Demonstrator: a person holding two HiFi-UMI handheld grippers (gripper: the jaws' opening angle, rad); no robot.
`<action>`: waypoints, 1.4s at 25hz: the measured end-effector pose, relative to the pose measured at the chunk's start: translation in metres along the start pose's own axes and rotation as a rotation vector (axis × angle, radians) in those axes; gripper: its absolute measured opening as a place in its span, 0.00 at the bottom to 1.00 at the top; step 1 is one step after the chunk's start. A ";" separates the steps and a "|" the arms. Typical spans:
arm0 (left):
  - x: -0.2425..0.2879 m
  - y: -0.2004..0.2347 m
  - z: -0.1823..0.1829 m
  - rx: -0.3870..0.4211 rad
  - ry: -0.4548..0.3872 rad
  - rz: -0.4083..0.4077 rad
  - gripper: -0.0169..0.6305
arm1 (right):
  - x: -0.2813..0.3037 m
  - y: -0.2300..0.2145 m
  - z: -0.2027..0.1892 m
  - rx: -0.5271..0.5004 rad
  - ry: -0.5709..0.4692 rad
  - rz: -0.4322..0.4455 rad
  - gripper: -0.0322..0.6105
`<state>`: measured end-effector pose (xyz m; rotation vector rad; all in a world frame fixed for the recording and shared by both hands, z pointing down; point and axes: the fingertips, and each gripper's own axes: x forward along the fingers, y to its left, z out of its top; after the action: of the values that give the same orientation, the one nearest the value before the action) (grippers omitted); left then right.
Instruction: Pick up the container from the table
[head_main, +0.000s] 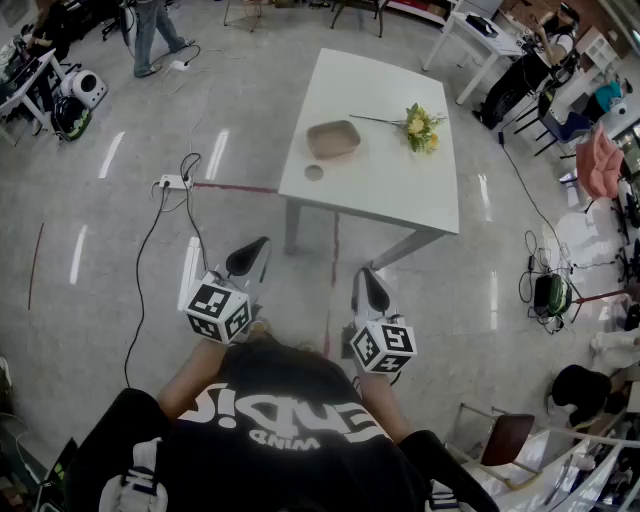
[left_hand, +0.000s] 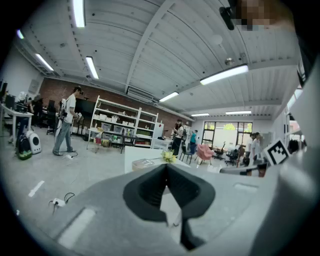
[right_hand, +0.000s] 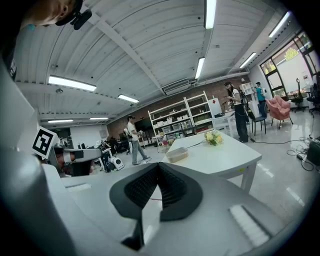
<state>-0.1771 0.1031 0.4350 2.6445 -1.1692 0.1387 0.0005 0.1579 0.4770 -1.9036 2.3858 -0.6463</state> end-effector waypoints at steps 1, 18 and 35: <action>0.001 -0.002 0.000 -0.001 -0.001 -0.002 0.03 | -0.001 -0.001 -0.001 0.004 -0.001 0.000 0.05; 0.012 -0.057 -0.003 -0.042 -0.064 0.038 0.03 | -0.052 -0.044 -0.018 0.074 0.006 0.035 0.05; 0.072 -0.036 0.010 -0.043 -0.091 0.029 0.03 | 0.003 -0.072 0.003 0.061 0.009 0.036 0.05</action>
<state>-0.1016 0.0722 0.4320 2.6218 -1.2246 -0.0018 0.0677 0.1421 0.4983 -1.8340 2.3703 -0.7179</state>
